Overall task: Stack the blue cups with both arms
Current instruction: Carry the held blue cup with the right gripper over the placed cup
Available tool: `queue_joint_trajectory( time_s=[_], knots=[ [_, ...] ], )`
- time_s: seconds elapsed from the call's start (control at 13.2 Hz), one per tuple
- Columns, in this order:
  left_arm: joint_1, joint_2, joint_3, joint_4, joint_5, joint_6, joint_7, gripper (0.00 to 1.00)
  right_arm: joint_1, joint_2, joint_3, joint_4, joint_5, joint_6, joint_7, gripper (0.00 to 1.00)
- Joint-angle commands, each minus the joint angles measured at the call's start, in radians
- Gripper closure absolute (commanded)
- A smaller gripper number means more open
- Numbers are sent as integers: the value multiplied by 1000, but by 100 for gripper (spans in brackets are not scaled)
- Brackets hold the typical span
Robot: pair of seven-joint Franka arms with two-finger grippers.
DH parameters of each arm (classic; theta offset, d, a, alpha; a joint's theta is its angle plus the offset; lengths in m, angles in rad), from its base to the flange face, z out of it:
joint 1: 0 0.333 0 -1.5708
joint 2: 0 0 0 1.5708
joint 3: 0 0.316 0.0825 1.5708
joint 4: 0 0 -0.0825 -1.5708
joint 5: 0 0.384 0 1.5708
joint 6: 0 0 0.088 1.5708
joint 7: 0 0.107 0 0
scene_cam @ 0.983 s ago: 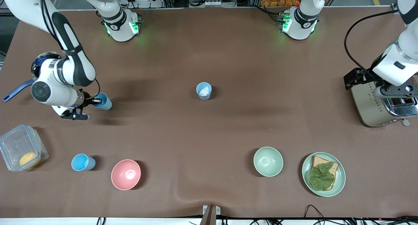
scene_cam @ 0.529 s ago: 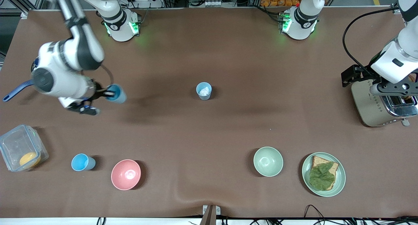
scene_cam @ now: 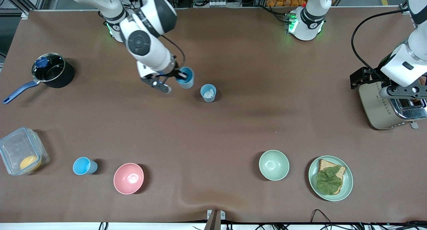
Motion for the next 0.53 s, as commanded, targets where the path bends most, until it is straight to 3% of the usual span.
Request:
queue_joint_trajectory(
  time_s=[0.0,0.45],
  knots=[
    [4,-9,3,-6,-23,-8,29,0,83,110,-18,57,33,103,110,100],
    [8,-2,3,-11,-25,-8,29,0,108,203,-20,155,19,107,167,100]
  ],
)
